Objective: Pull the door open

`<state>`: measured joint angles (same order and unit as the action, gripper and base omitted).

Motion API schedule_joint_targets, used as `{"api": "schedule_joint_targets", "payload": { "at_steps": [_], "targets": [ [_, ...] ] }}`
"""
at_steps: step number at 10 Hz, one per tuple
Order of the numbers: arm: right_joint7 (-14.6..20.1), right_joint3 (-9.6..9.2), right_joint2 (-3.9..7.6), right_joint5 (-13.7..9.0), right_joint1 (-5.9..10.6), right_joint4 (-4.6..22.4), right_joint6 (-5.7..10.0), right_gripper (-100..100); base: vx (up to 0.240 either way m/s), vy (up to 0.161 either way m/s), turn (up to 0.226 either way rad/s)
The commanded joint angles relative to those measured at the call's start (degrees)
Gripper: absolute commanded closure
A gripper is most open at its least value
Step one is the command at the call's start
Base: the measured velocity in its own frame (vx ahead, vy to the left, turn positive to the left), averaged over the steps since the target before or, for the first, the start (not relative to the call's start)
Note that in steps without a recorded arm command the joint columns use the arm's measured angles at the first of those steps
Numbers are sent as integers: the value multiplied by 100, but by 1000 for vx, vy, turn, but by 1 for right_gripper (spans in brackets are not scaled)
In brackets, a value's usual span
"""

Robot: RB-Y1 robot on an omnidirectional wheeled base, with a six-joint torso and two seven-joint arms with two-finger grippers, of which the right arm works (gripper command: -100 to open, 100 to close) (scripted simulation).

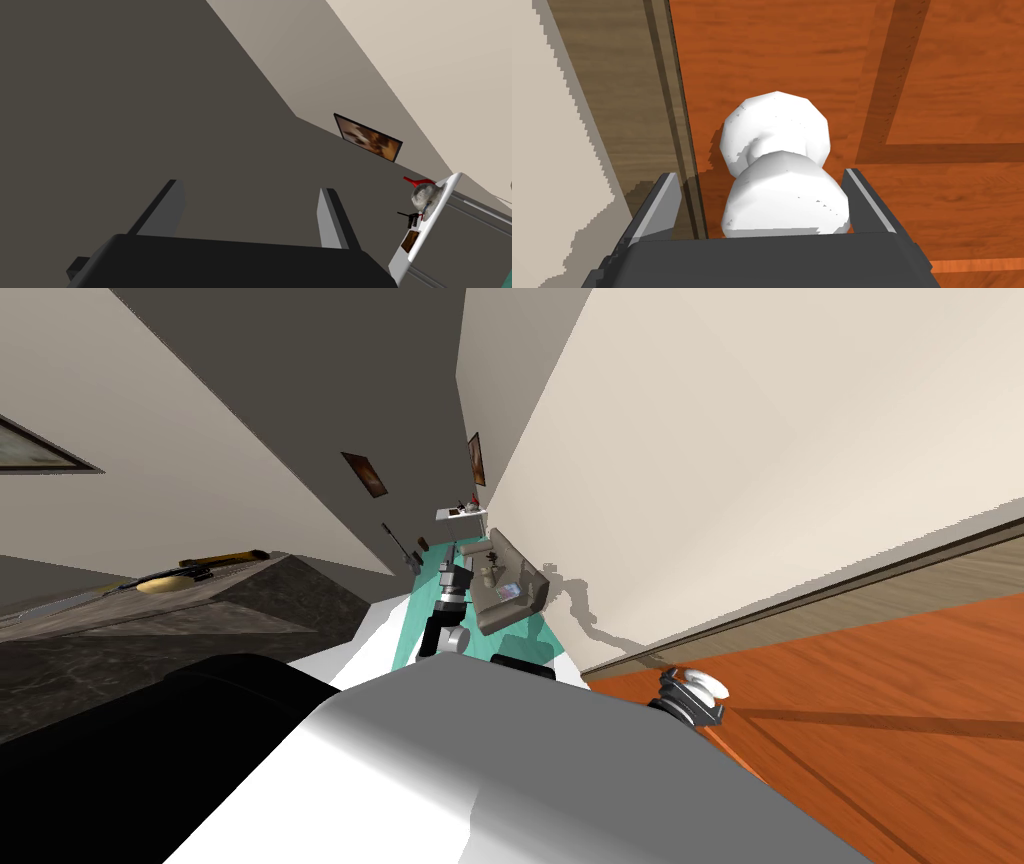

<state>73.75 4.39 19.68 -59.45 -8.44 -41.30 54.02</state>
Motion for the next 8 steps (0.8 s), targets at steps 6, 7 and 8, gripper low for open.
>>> {"api": "schedule_joint_targets", "payload": {
  "at_steps": [6,7,8],
  "targets": [
    [-29,-13,-5,-8,-5,-20,-6,100,-5,6,-12],
    [45,-87,41,56,-30,-29,-24,100,-64,61,-10],
    [75,-120,55,84,-33,-38,-30,100,-122,141,-19]
  ]
}}
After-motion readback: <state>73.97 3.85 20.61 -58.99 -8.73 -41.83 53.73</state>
